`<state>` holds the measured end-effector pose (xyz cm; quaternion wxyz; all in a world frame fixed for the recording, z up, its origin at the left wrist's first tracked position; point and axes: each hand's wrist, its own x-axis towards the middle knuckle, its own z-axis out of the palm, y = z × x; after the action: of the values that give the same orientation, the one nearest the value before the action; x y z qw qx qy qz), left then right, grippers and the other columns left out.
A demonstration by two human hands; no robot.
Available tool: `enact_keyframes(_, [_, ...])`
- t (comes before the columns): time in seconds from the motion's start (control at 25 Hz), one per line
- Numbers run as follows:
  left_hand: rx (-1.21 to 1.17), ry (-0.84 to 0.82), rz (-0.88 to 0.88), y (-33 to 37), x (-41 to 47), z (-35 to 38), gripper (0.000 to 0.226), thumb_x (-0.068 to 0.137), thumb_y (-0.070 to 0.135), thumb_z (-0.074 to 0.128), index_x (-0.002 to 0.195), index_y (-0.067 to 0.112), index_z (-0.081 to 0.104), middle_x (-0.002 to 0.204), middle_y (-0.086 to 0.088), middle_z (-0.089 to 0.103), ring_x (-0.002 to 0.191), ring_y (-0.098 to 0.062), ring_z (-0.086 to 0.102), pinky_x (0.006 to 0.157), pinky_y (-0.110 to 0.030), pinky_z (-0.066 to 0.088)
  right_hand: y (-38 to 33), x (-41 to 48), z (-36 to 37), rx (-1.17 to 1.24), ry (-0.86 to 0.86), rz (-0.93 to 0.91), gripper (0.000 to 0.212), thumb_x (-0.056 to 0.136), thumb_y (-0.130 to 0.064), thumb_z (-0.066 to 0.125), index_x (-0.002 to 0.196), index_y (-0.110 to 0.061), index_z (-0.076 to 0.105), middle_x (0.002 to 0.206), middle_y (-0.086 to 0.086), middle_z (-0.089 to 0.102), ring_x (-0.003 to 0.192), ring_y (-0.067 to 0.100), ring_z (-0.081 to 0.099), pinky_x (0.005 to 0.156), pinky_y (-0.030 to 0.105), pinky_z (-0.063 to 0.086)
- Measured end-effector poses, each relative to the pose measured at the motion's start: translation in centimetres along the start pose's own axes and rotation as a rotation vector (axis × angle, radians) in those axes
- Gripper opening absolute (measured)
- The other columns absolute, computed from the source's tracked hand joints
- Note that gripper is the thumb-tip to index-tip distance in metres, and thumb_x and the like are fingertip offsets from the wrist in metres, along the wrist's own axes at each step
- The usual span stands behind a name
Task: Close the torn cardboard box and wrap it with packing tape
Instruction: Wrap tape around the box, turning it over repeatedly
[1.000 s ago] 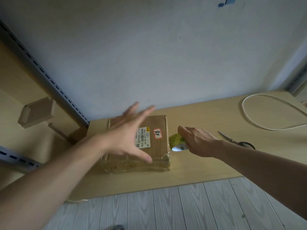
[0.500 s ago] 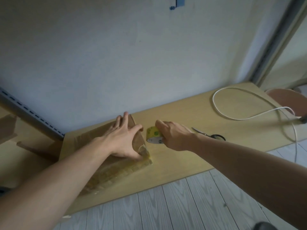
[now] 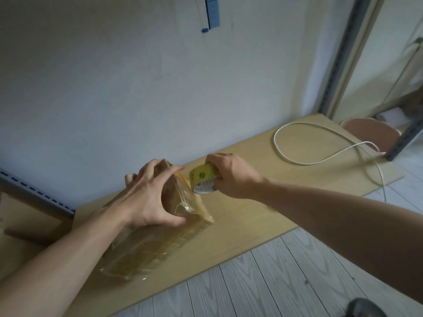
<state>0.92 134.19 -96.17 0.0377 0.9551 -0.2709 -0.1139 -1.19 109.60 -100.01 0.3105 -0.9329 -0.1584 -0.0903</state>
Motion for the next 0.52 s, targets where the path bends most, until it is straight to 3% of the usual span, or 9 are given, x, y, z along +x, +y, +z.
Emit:
enact_keyframes(0.08, [-0.163, 0.113, 0.050, 0.1, -0.7, -1.2, 0.131, 0.039, 0.083, 0.072, 0.149, 0.062, 0.003, 0.155, 0.005, 0.011, 0.144, -0.019, 0.024, 0.114, -0.038, 0.018, -1.2, 0.6, -1.7, 0.093, 0.157, 0.039, 0.020, 0.065, -0.006, 0.053, 0.083, -0.014, 0.054, 0.075, -0.001, 0.056, 0.066, 0.023, 0.049, 0.056, 0.032, 0.040])
enact_keyframes(0.2, [-0.311, 0.204, 0.159, 0.0, -1.9, -1.1, 0.135, 0.041, 0.084, 0.074, 0.151, 0.058, 0.001, 0.157, 0.008, 0.008, 0.146, -0.018, 0.023, 0.119, -0.053, 0.024, -3.2, 1.8, -3.4, 0.260, 0.282, 0.189, 0.027, 0.067, 0.004, 0.050, 0.080, -0.020, 0.055, 0.069, -0.007, 0.056, 0.061, 0.012, 0.048, 0.049, 0.014, 0.036])
enact_keyframes(0.36, [-0.244, 0.186, 0.249, -0.5, -3.8, 0.4, 0.134, 0.044, 0.084, 0.078, 0.150, 0.055, 0.000, 0.161, 0.001, 0.001, 0.148, -0.028, 0.023, 0.117, -0.054, 0.030, -4.3, 1.4, -2.7, 0.356, 0.159, 0.196, 0.031, 0.073, 0.001, 0.051, 0.079, -0.028, 0.059, 0.072, -0.008, 0.063, 0.069, 0.013, 0.059, 0.053, 0.019, 0.043])
enact_keyframes(0.52, [-0.314, 0.278, 0.306, -2.3, -5.9, 0.8, 0.127, 0.049, 0.070, 0.087, 0.152, 0.038, 0.020, 0.160, -0.002, 0.009, 0.151, -0.022, 0.021, 0.114, -0.050, 0.038, -5.6, 0.1, -2.7, 0.269, -0.029, 0.051, 0.024, 0.079, -0.004, 0.059, 0.084, -0.027, 0.056, 0.075, -0.010, 0.063, 0.070, 0.002, 0.057, 0.057, 0.021, 0.043])
